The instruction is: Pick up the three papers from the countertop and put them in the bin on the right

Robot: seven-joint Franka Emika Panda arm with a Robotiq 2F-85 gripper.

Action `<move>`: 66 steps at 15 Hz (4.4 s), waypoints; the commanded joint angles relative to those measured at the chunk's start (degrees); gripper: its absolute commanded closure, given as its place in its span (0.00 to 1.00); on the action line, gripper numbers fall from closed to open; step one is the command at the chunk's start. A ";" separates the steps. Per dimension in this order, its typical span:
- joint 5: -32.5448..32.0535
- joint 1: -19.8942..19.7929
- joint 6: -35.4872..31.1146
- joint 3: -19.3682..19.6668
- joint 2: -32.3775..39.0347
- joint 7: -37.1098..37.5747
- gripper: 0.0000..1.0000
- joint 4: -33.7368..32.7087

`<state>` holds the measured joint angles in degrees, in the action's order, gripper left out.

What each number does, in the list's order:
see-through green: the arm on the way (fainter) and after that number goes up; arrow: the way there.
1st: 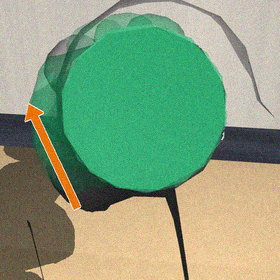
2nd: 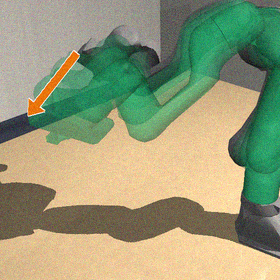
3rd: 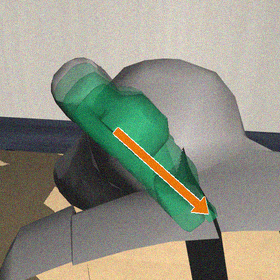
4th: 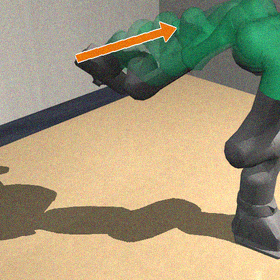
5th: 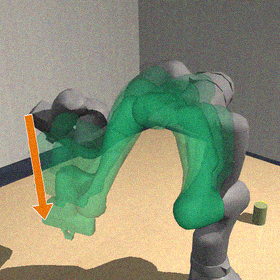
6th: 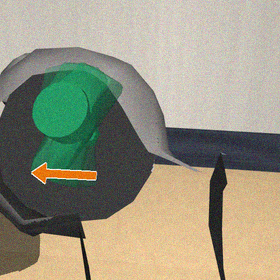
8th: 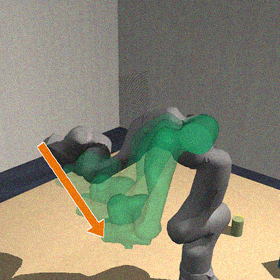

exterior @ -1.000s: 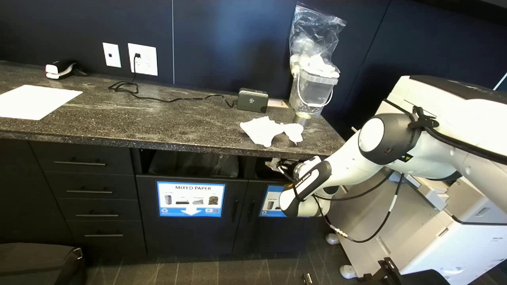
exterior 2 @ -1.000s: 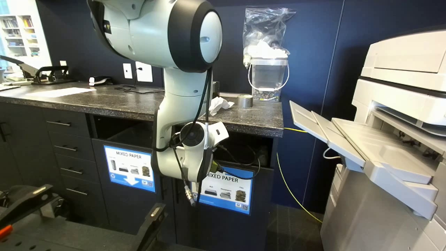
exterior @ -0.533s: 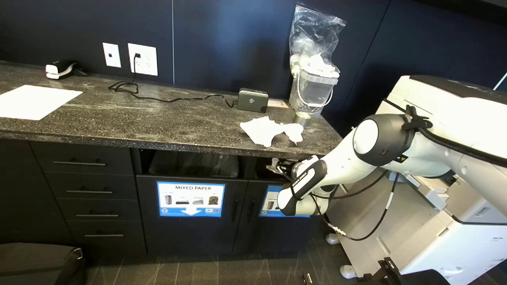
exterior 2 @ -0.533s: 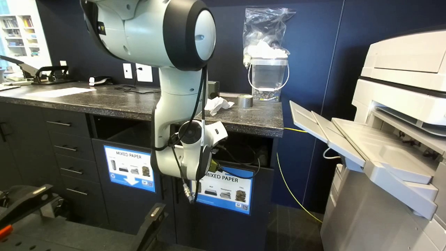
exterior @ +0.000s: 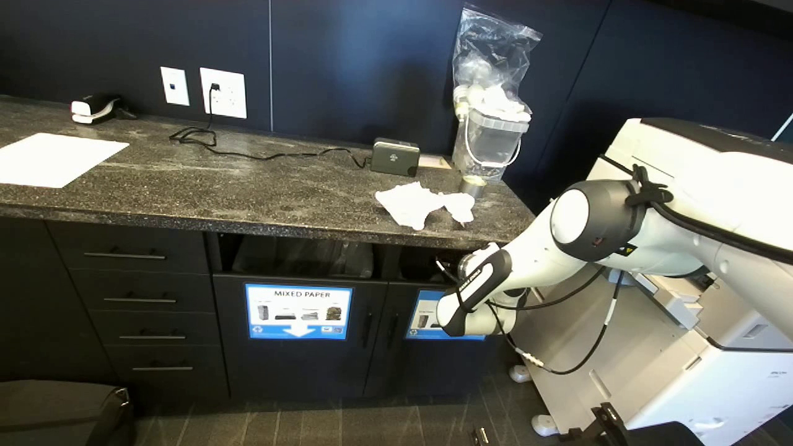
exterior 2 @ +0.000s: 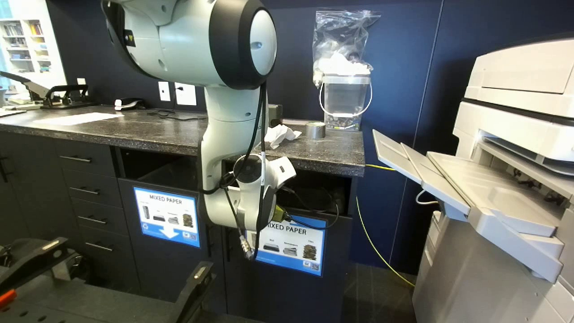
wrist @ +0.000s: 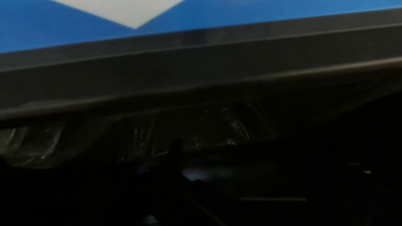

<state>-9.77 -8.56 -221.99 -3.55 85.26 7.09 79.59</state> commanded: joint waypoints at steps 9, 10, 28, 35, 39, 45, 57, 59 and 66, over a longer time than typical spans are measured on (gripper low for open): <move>1.79 1.74 5.56 3.03 0.05 -3.80 0.00 -1.96; 1.05 1.47 4.97 3.15 -0.39 -3.56 0.00 -1.25; -16.76 -9.63 13.40 1.22 -27.85 -3.86 0.00 36.04; -14.95 -10.95 33.73 -2.77 -44.04 -9.46 0.00 47.15; -8.65 -10.42 50.46 -9.00 -53.06 -13.69 0.00 45.90; 2.21 -2.20 76.32 -8.03 -59.35 -21.09 0.00 31.15; -0.25 7.79 80.68 3.02 -49.83 -14.26 0.00 13.64; -0.29 8.25 78.03 4.36 -47.65 -12.43 0.00 12.68; -0.01 9.64 71.17 7.62 -41.64 -7.24 0.00 6.90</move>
<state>-9.53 -0.51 -150.08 2.08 40.37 -2.68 91.22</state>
